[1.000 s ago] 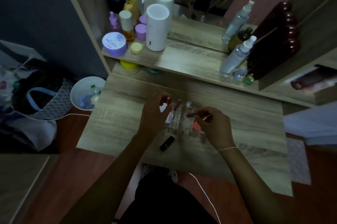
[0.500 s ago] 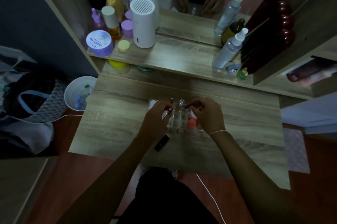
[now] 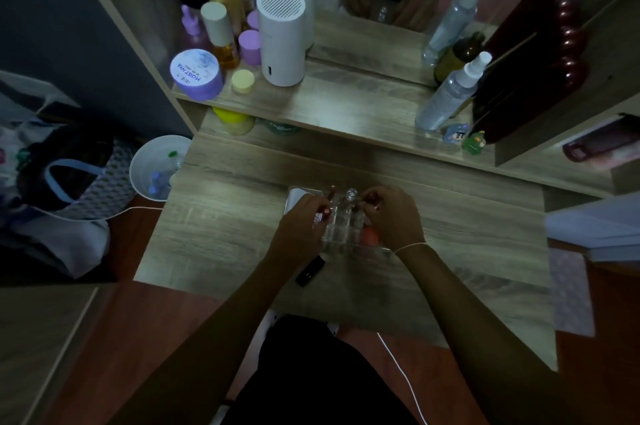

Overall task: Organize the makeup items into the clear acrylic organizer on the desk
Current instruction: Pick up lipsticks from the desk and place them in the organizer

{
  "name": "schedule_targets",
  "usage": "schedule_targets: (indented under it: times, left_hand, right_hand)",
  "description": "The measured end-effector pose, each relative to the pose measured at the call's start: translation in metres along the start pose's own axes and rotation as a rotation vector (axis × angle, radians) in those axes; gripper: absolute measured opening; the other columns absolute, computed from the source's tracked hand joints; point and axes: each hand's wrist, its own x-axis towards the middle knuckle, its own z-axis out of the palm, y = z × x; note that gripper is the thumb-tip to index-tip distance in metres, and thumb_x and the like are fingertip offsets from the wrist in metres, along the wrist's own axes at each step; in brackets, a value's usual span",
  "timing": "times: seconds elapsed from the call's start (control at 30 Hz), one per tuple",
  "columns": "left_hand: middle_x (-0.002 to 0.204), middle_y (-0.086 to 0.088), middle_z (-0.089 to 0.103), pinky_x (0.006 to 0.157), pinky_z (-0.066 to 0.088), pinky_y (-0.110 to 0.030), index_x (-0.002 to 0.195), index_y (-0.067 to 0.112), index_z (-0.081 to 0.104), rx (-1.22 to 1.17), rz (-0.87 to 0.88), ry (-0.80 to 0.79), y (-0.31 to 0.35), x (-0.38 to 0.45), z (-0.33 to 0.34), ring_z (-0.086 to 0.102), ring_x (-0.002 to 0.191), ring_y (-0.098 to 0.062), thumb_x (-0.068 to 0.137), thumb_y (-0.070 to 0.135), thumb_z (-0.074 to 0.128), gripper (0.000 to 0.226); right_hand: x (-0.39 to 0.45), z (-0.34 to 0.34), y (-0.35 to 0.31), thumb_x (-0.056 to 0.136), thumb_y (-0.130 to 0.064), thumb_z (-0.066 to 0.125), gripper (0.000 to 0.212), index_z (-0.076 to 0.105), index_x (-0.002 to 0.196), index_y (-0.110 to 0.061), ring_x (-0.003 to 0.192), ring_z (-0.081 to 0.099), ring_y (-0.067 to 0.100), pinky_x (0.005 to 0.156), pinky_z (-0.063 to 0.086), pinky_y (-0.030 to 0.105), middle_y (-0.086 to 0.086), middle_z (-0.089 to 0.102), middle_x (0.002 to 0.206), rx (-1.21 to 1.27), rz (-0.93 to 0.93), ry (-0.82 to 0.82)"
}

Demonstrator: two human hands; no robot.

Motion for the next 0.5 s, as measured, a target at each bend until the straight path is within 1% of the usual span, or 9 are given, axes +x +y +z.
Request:
schedule_targets:
  times: [0.07,0.17,0.27,0.37,0.43,0.5]
  left_hand:
    - [0.110,-0.020,0.061,0.088,0.048,-0.032,0.107,-0.004,0.060,-0.008,0.030,0.019,0.000,0.000,0.000,0.060,0.097,-0.026,0.090,0.005,0.060,0.019]
    - [0.108,-0.015,0.062,0.086,0.051,-0.034,0.104,0.001,0.061,0.005,0.107,0.037,0.000,-0.002,-0.001,0.061,0.095,-0.022,0.089,0.011,0.062,0.018]
    - [0.109,-0.010,0.063,0.085,0.052,-0.031,0.105,0.006,0.061,-0.006,0.101,0.065,-0.004,-0.003,0.001,0.060,0.093,-0.015,0.090,0.017,0.062,0.018]
    - [0.113,-0.009,0.060,0.087,0.052,-0.033,0.107,0.009,0.060,-0.003,0.095,0.092,-0.005,-0.003,0.002,0.059,0.096,-0.014,0.090,0.021,0.062,0.022]
    - [0.115,-0.010,0.057,0.086,0.051,-0.029,0.109,0.008,0.058,0.006,0.105,0.117,-0.005,-0.002,0.002,0.057,0.097,-0.014,0.088,0.024,0.064,0.027]
    - [0.114,-0.011,0.055,0.082,0.048,-0.022,0.109,0.008,0.056,0.038,0.136,0.151,-0.004,-0.003,-0.001,0.053,0.094,-0.009,0.087,0.028,0.064,0.031]
  right_hand:
    - [0.000,-0.001,0.000,0.085,-0.023,0.064,0.008,0.066,0.089,-0.016,0.080,0.060,0.015,0.074,0.048,0.029,0.002,0.067,0.088,0.059,0.013,0.054]
    - [0.000,-0.006,-0.002,0.089,-0.021,0.059,0.006,0.060,0.089,-0.015,0.077,0.062,0.016,0.074,0.051,0.034,0.000,0.066,0.083,0.169,0.056,0.102]
    - [0.000,-0.010,-0.001,0.091,-0.019,0.056,0.009,0.060,0.093,-0.012,0.081,0.065,0.020,0.076,0.054,0.040,0.004,0.068,0.086,0.193,0.060,0.114]
    - [0.000,-0.012,0.000,0.091,-0.021,0.056,0.011,0.060,0.095,-0.012,0.085,0.065,0.023,0.077,0.054,0.039,0.008,0.069,0.090,0.210,0.080,0.123]
    - [0.001,-0.013,0.001,0.091,-0.023,0.058,0.016,0.060,0.101,-0.011,0.089,0.066,0.024,0.079,0.053,0.036,0.009,0.069,0.094,0.238,0.103,0.126]
    - [0.001,-0.015,0.000,0.090,-0.025,0.060,0.029,0.055,0.116,-0.012,0.092,0.065,0.023,0.081,0.053,0.038,0.009,0.068,0.098,0.273,0.122,0.129]
